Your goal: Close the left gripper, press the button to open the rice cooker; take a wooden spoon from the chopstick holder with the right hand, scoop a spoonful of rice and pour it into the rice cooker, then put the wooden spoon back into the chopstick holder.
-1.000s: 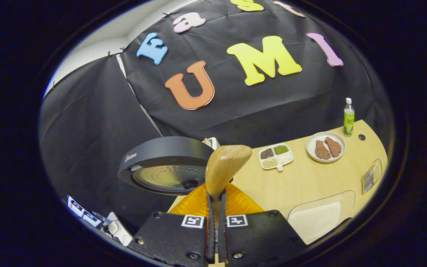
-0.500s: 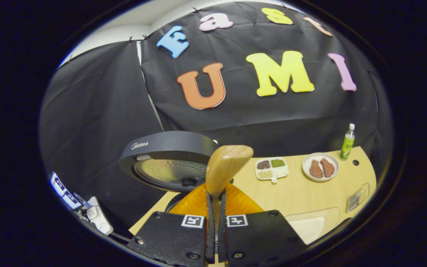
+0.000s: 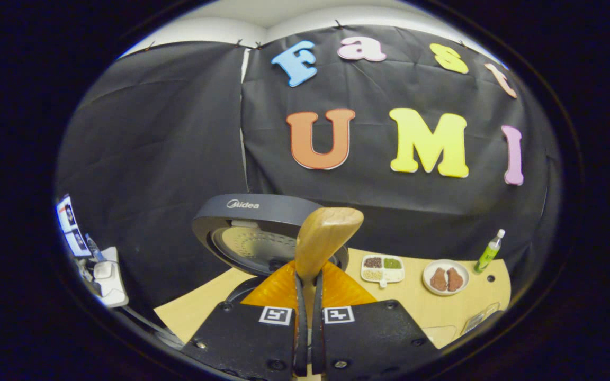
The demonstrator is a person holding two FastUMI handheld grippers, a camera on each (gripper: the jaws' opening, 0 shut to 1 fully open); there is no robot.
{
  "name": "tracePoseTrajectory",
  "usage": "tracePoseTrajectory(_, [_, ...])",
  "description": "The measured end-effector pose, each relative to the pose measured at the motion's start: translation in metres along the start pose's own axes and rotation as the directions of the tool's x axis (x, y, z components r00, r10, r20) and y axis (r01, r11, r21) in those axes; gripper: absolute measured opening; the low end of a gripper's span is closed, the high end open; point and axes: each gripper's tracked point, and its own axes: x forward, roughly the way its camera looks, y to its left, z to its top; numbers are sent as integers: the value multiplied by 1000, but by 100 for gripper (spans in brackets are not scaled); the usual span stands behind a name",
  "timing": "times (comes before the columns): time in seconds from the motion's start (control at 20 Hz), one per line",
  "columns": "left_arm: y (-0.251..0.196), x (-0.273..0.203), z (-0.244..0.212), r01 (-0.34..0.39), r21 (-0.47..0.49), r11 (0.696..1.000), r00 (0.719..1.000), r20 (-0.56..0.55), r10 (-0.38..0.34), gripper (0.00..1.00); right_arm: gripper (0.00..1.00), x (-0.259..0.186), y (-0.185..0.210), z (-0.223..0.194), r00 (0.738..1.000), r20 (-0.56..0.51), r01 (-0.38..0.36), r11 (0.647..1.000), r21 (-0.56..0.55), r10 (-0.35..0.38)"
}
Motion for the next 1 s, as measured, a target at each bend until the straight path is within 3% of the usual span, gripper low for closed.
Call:
tracePoseTrajectory(0.45, [-2, 0, 1, 2, -6, 1000, 1000, 3, -2, 96, 8, -3, 29, 5, 995, 87, -16, 965, -261, 40])
tracePoseTrajectory(0.75, [-7, -3, 3, 8, -10, 1000, 1000, 7, -8, 96, 8, -4, 25, 8, 996, 80, -19, 975, -223, 38])
tracePoseTrajectory(1.0, [-25, -1, 8, 38, -6, 999, 999, 17, -37, 96, 9, -11, 16, 14, 997, 71, -32, 993, -118, 40])
